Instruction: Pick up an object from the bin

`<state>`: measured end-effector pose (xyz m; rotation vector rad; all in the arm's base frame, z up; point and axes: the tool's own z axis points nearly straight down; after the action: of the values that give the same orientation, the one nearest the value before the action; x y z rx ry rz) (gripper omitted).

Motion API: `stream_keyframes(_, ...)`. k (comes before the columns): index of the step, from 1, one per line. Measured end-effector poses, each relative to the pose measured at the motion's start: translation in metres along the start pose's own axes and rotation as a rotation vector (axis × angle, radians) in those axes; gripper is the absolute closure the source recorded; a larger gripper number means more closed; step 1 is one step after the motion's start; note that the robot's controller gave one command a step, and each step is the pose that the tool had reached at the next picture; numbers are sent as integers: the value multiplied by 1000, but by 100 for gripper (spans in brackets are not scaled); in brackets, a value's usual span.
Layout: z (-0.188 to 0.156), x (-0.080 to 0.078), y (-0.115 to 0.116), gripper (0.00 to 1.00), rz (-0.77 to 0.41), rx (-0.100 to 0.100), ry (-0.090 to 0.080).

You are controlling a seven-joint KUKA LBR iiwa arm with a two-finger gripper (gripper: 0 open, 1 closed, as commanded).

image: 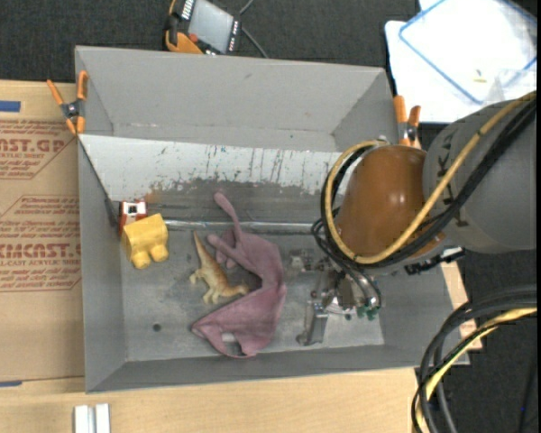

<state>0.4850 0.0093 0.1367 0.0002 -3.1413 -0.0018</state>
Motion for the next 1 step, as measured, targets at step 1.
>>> stream_keyframes(1, 0, 0, 0, 0, 0, 0, -1)
